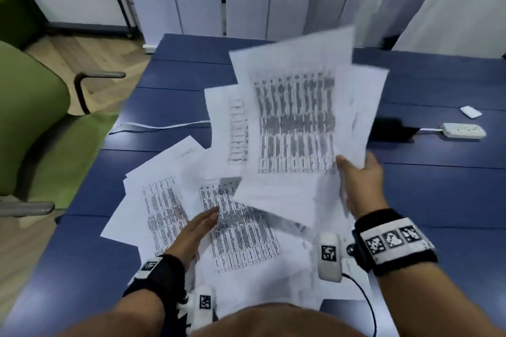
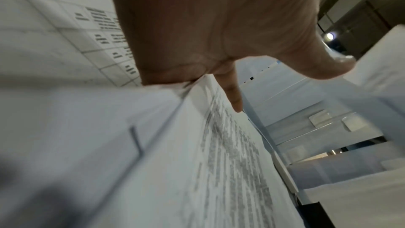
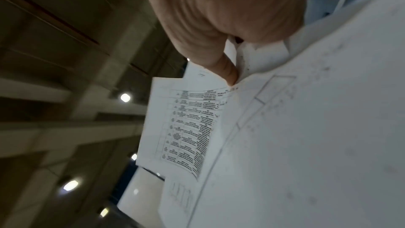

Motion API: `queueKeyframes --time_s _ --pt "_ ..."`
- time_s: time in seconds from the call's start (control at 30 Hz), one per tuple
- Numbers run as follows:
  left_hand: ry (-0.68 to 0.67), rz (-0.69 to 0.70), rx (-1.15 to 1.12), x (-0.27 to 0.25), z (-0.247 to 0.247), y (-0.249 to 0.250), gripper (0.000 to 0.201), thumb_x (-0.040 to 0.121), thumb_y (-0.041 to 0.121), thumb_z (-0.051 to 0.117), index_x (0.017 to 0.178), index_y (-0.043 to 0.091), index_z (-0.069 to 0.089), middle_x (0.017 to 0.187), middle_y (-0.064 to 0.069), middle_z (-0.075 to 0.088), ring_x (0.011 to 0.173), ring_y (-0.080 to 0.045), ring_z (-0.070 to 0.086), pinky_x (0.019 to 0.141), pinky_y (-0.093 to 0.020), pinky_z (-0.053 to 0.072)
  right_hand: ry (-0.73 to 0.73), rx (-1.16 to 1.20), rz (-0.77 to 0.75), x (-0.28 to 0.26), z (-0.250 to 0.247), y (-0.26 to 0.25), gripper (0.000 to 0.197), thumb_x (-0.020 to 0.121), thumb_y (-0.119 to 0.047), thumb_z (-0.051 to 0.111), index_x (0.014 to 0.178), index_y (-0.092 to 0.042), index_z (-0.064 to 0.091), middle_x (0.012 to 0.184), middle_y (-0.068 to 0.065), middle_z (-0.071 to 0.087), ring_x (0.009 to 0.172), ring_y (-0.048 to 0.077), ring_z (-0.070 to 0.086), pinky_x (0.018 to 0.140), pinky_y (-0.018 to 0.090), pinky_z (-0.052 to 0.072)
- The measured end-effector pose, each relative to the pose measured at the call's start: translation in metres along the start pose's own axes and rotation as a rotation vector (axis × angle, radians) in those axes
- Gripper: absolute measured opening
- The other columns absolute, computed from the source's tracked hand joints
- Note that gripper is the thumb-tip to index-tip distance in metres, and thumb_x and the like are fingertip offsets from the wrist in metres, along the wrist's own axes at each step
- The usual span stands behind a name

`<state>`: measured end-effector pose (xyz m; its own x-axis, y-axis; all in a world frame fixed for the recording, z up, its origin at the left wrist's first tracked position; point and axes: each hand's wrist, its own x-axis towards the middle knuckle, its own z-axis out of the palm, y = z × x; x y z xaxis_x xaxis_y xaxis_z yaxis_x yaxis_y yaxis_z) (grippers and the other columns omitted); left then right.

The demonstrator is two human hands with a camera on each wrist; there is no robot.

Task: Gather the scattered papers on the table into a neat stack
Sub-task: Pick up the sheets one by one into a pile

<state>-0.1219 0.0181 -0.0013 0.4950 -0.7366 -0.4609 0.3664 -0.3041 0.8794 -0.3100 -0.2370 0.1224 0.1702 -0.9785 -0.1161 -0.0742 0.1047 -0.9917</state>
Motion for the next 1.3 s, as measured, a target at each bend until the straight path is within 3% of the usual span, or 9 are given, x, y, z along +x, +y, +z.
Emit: queueKeyframes --time_s 0.13,0.2,0.4,0.47,0.57,0.83,0.93,1.07,1.3 --pt "0.048 -0.071 -0.066 0.004 0.002 0.001 0.101 0.034 0.08 0.079 0.108 0.013 0.068 0.108 0.008 0.072 0.103 -0.012 0.067 0.104 -0.032 0.038 -0.191 -0.197 0.253 -0.021 0.017 0.057 0.046 0.091 0.001 0.056 0.135 -0.004 0.045 0.119 0.004 0.055 0.104 0.024 0.055 0.095 0.035 0.044" --pt "0.144 -0.153 -0.03 0.005 0.004 0.002 0.085 0.037 0.086 0.072 0.078 0.011 0.067 0.066 0.002 0.07 0.062 -0.028 0.064 0.067 -0.028 0.042 -0.262 -0.362 0.322 -0.029 0.018 0.074 0.048 0.092 0.005 0.052 0.138 0.002 0.04 0.121 0.009 0.052 0.101 0.021 0.047 0.091 0.032 0.039" --pt "0.25 -0.267 -0.119 0.018 -0.008 -0.011 0.113 0.06 0.083 0.062 0.147 0.015 0.041 0.154 -0.01 0.034 0.134 -0.029 0.045 0.107 -0.037 0.036 -0.484 -0.829 0.384 -0.02 0.003 0.109 0.066 0.082 -0.009 0.072 0.141 -0.01 0.042 0.14 0.009 0.05 0.123 0.027 0.052 0.106 0.034 0.04" --pt "0.299 -0.323 -0.153 0.02 -0.008 -0.007 0.093 0.08 0.067 0.06 0.143 0.001 0.043 0.147 -0.021 0.041 0.13 -0.043 0.046 0.107 -0.046 0.037 -0.452 -0.983 0.32 -0.01 -0.009 0.112 0.064 0.081 -0.015 0.075 0.138 -0.008 0.047 0.138 0.01 0.052 0.124 0.027 0.052 0.104 0.031 0.039" --pt "0.3 -0.36 -0.156 0.023 -0.018 -0.006 0.068 0.084 0.055 0.06 0.113 -0.007 0.059 0.086 -0.018 0.059 0.068 -0.029 0.056 0.063 -0.033 0.045 -0.347 -0.979 0.172 0.013 -0.027 0.108 0.042 0.081 -0.012 0.072 0.121 -0.003 0.062 0.124 0.014 0.064 0.112 0.029 0.06 0.092 0.025 0.041" --pt "0.234 -0.377 0.113 0.034 -0.024 0.016 0.024 0.09 0.019 0.067 0.099 -0.003 0.061 0.077 -0.021 0.063 0.067 -0.029 0.059 0.065 -0.036 0.049 -0.54 -0.679 0.188 0.036 -0.02 0.084 0.015 0.089 -0.004 0.063 0.08 -0.016 0.065 0.087 0.007 0.069 0.084 0.024 0.062 0.08 0.03 0.044" --pt "0.248 -0.408 0.258 0.039 -0.02 0.022 0.016 0.087 0.008 0.063 0.098 -0.004 0.062 0.089 -0.028 0.068 0.078 -0.036 0.065 0.076 -0.048 0.056 -0.634 -0.743 0.268 0.03 -0.002 0.094 0.021 0.087 -0.018 0.068 0.103 -0.004 0.066 0.107 0.017 0.067 0.082 0.024 0.061 0.072 0.032 0.048" --pt "0.287 -0.434 0.393 0.042 -0.02 0.022 0.004 0.08 -0.008 0.053 0.077 -0.006 0.054 0.066 -0.02 0.054 0.063 -0.03 0.054 0.06 -0.036 0.049 -0.744 -0.828 0.291 0.009 0.02 0.102 0.062 0.087 -0.028 0.069 0.138 -0.002 0.044 0.132 0.008 0.051 0.123 0.023 0.05 0.101 0.032 0.039" --pt "0.415 -0.215 0.029 0.03 -0.006 0.012 0.069 0.09 0.07 0.032 0.123 0.018 0.063 0.153 -0.014 0.033 0.132 -0.046 0.041 0.11 -0.054 0.029 -0.462 -0.769 0.198 0.003 0.02 0.122 0.02 0.082 -0.015 0.07 0.099 -0.009 0.06 0.104 0.013 0.066 0.1 0.031 0.063 0.085 0.034 0.052"
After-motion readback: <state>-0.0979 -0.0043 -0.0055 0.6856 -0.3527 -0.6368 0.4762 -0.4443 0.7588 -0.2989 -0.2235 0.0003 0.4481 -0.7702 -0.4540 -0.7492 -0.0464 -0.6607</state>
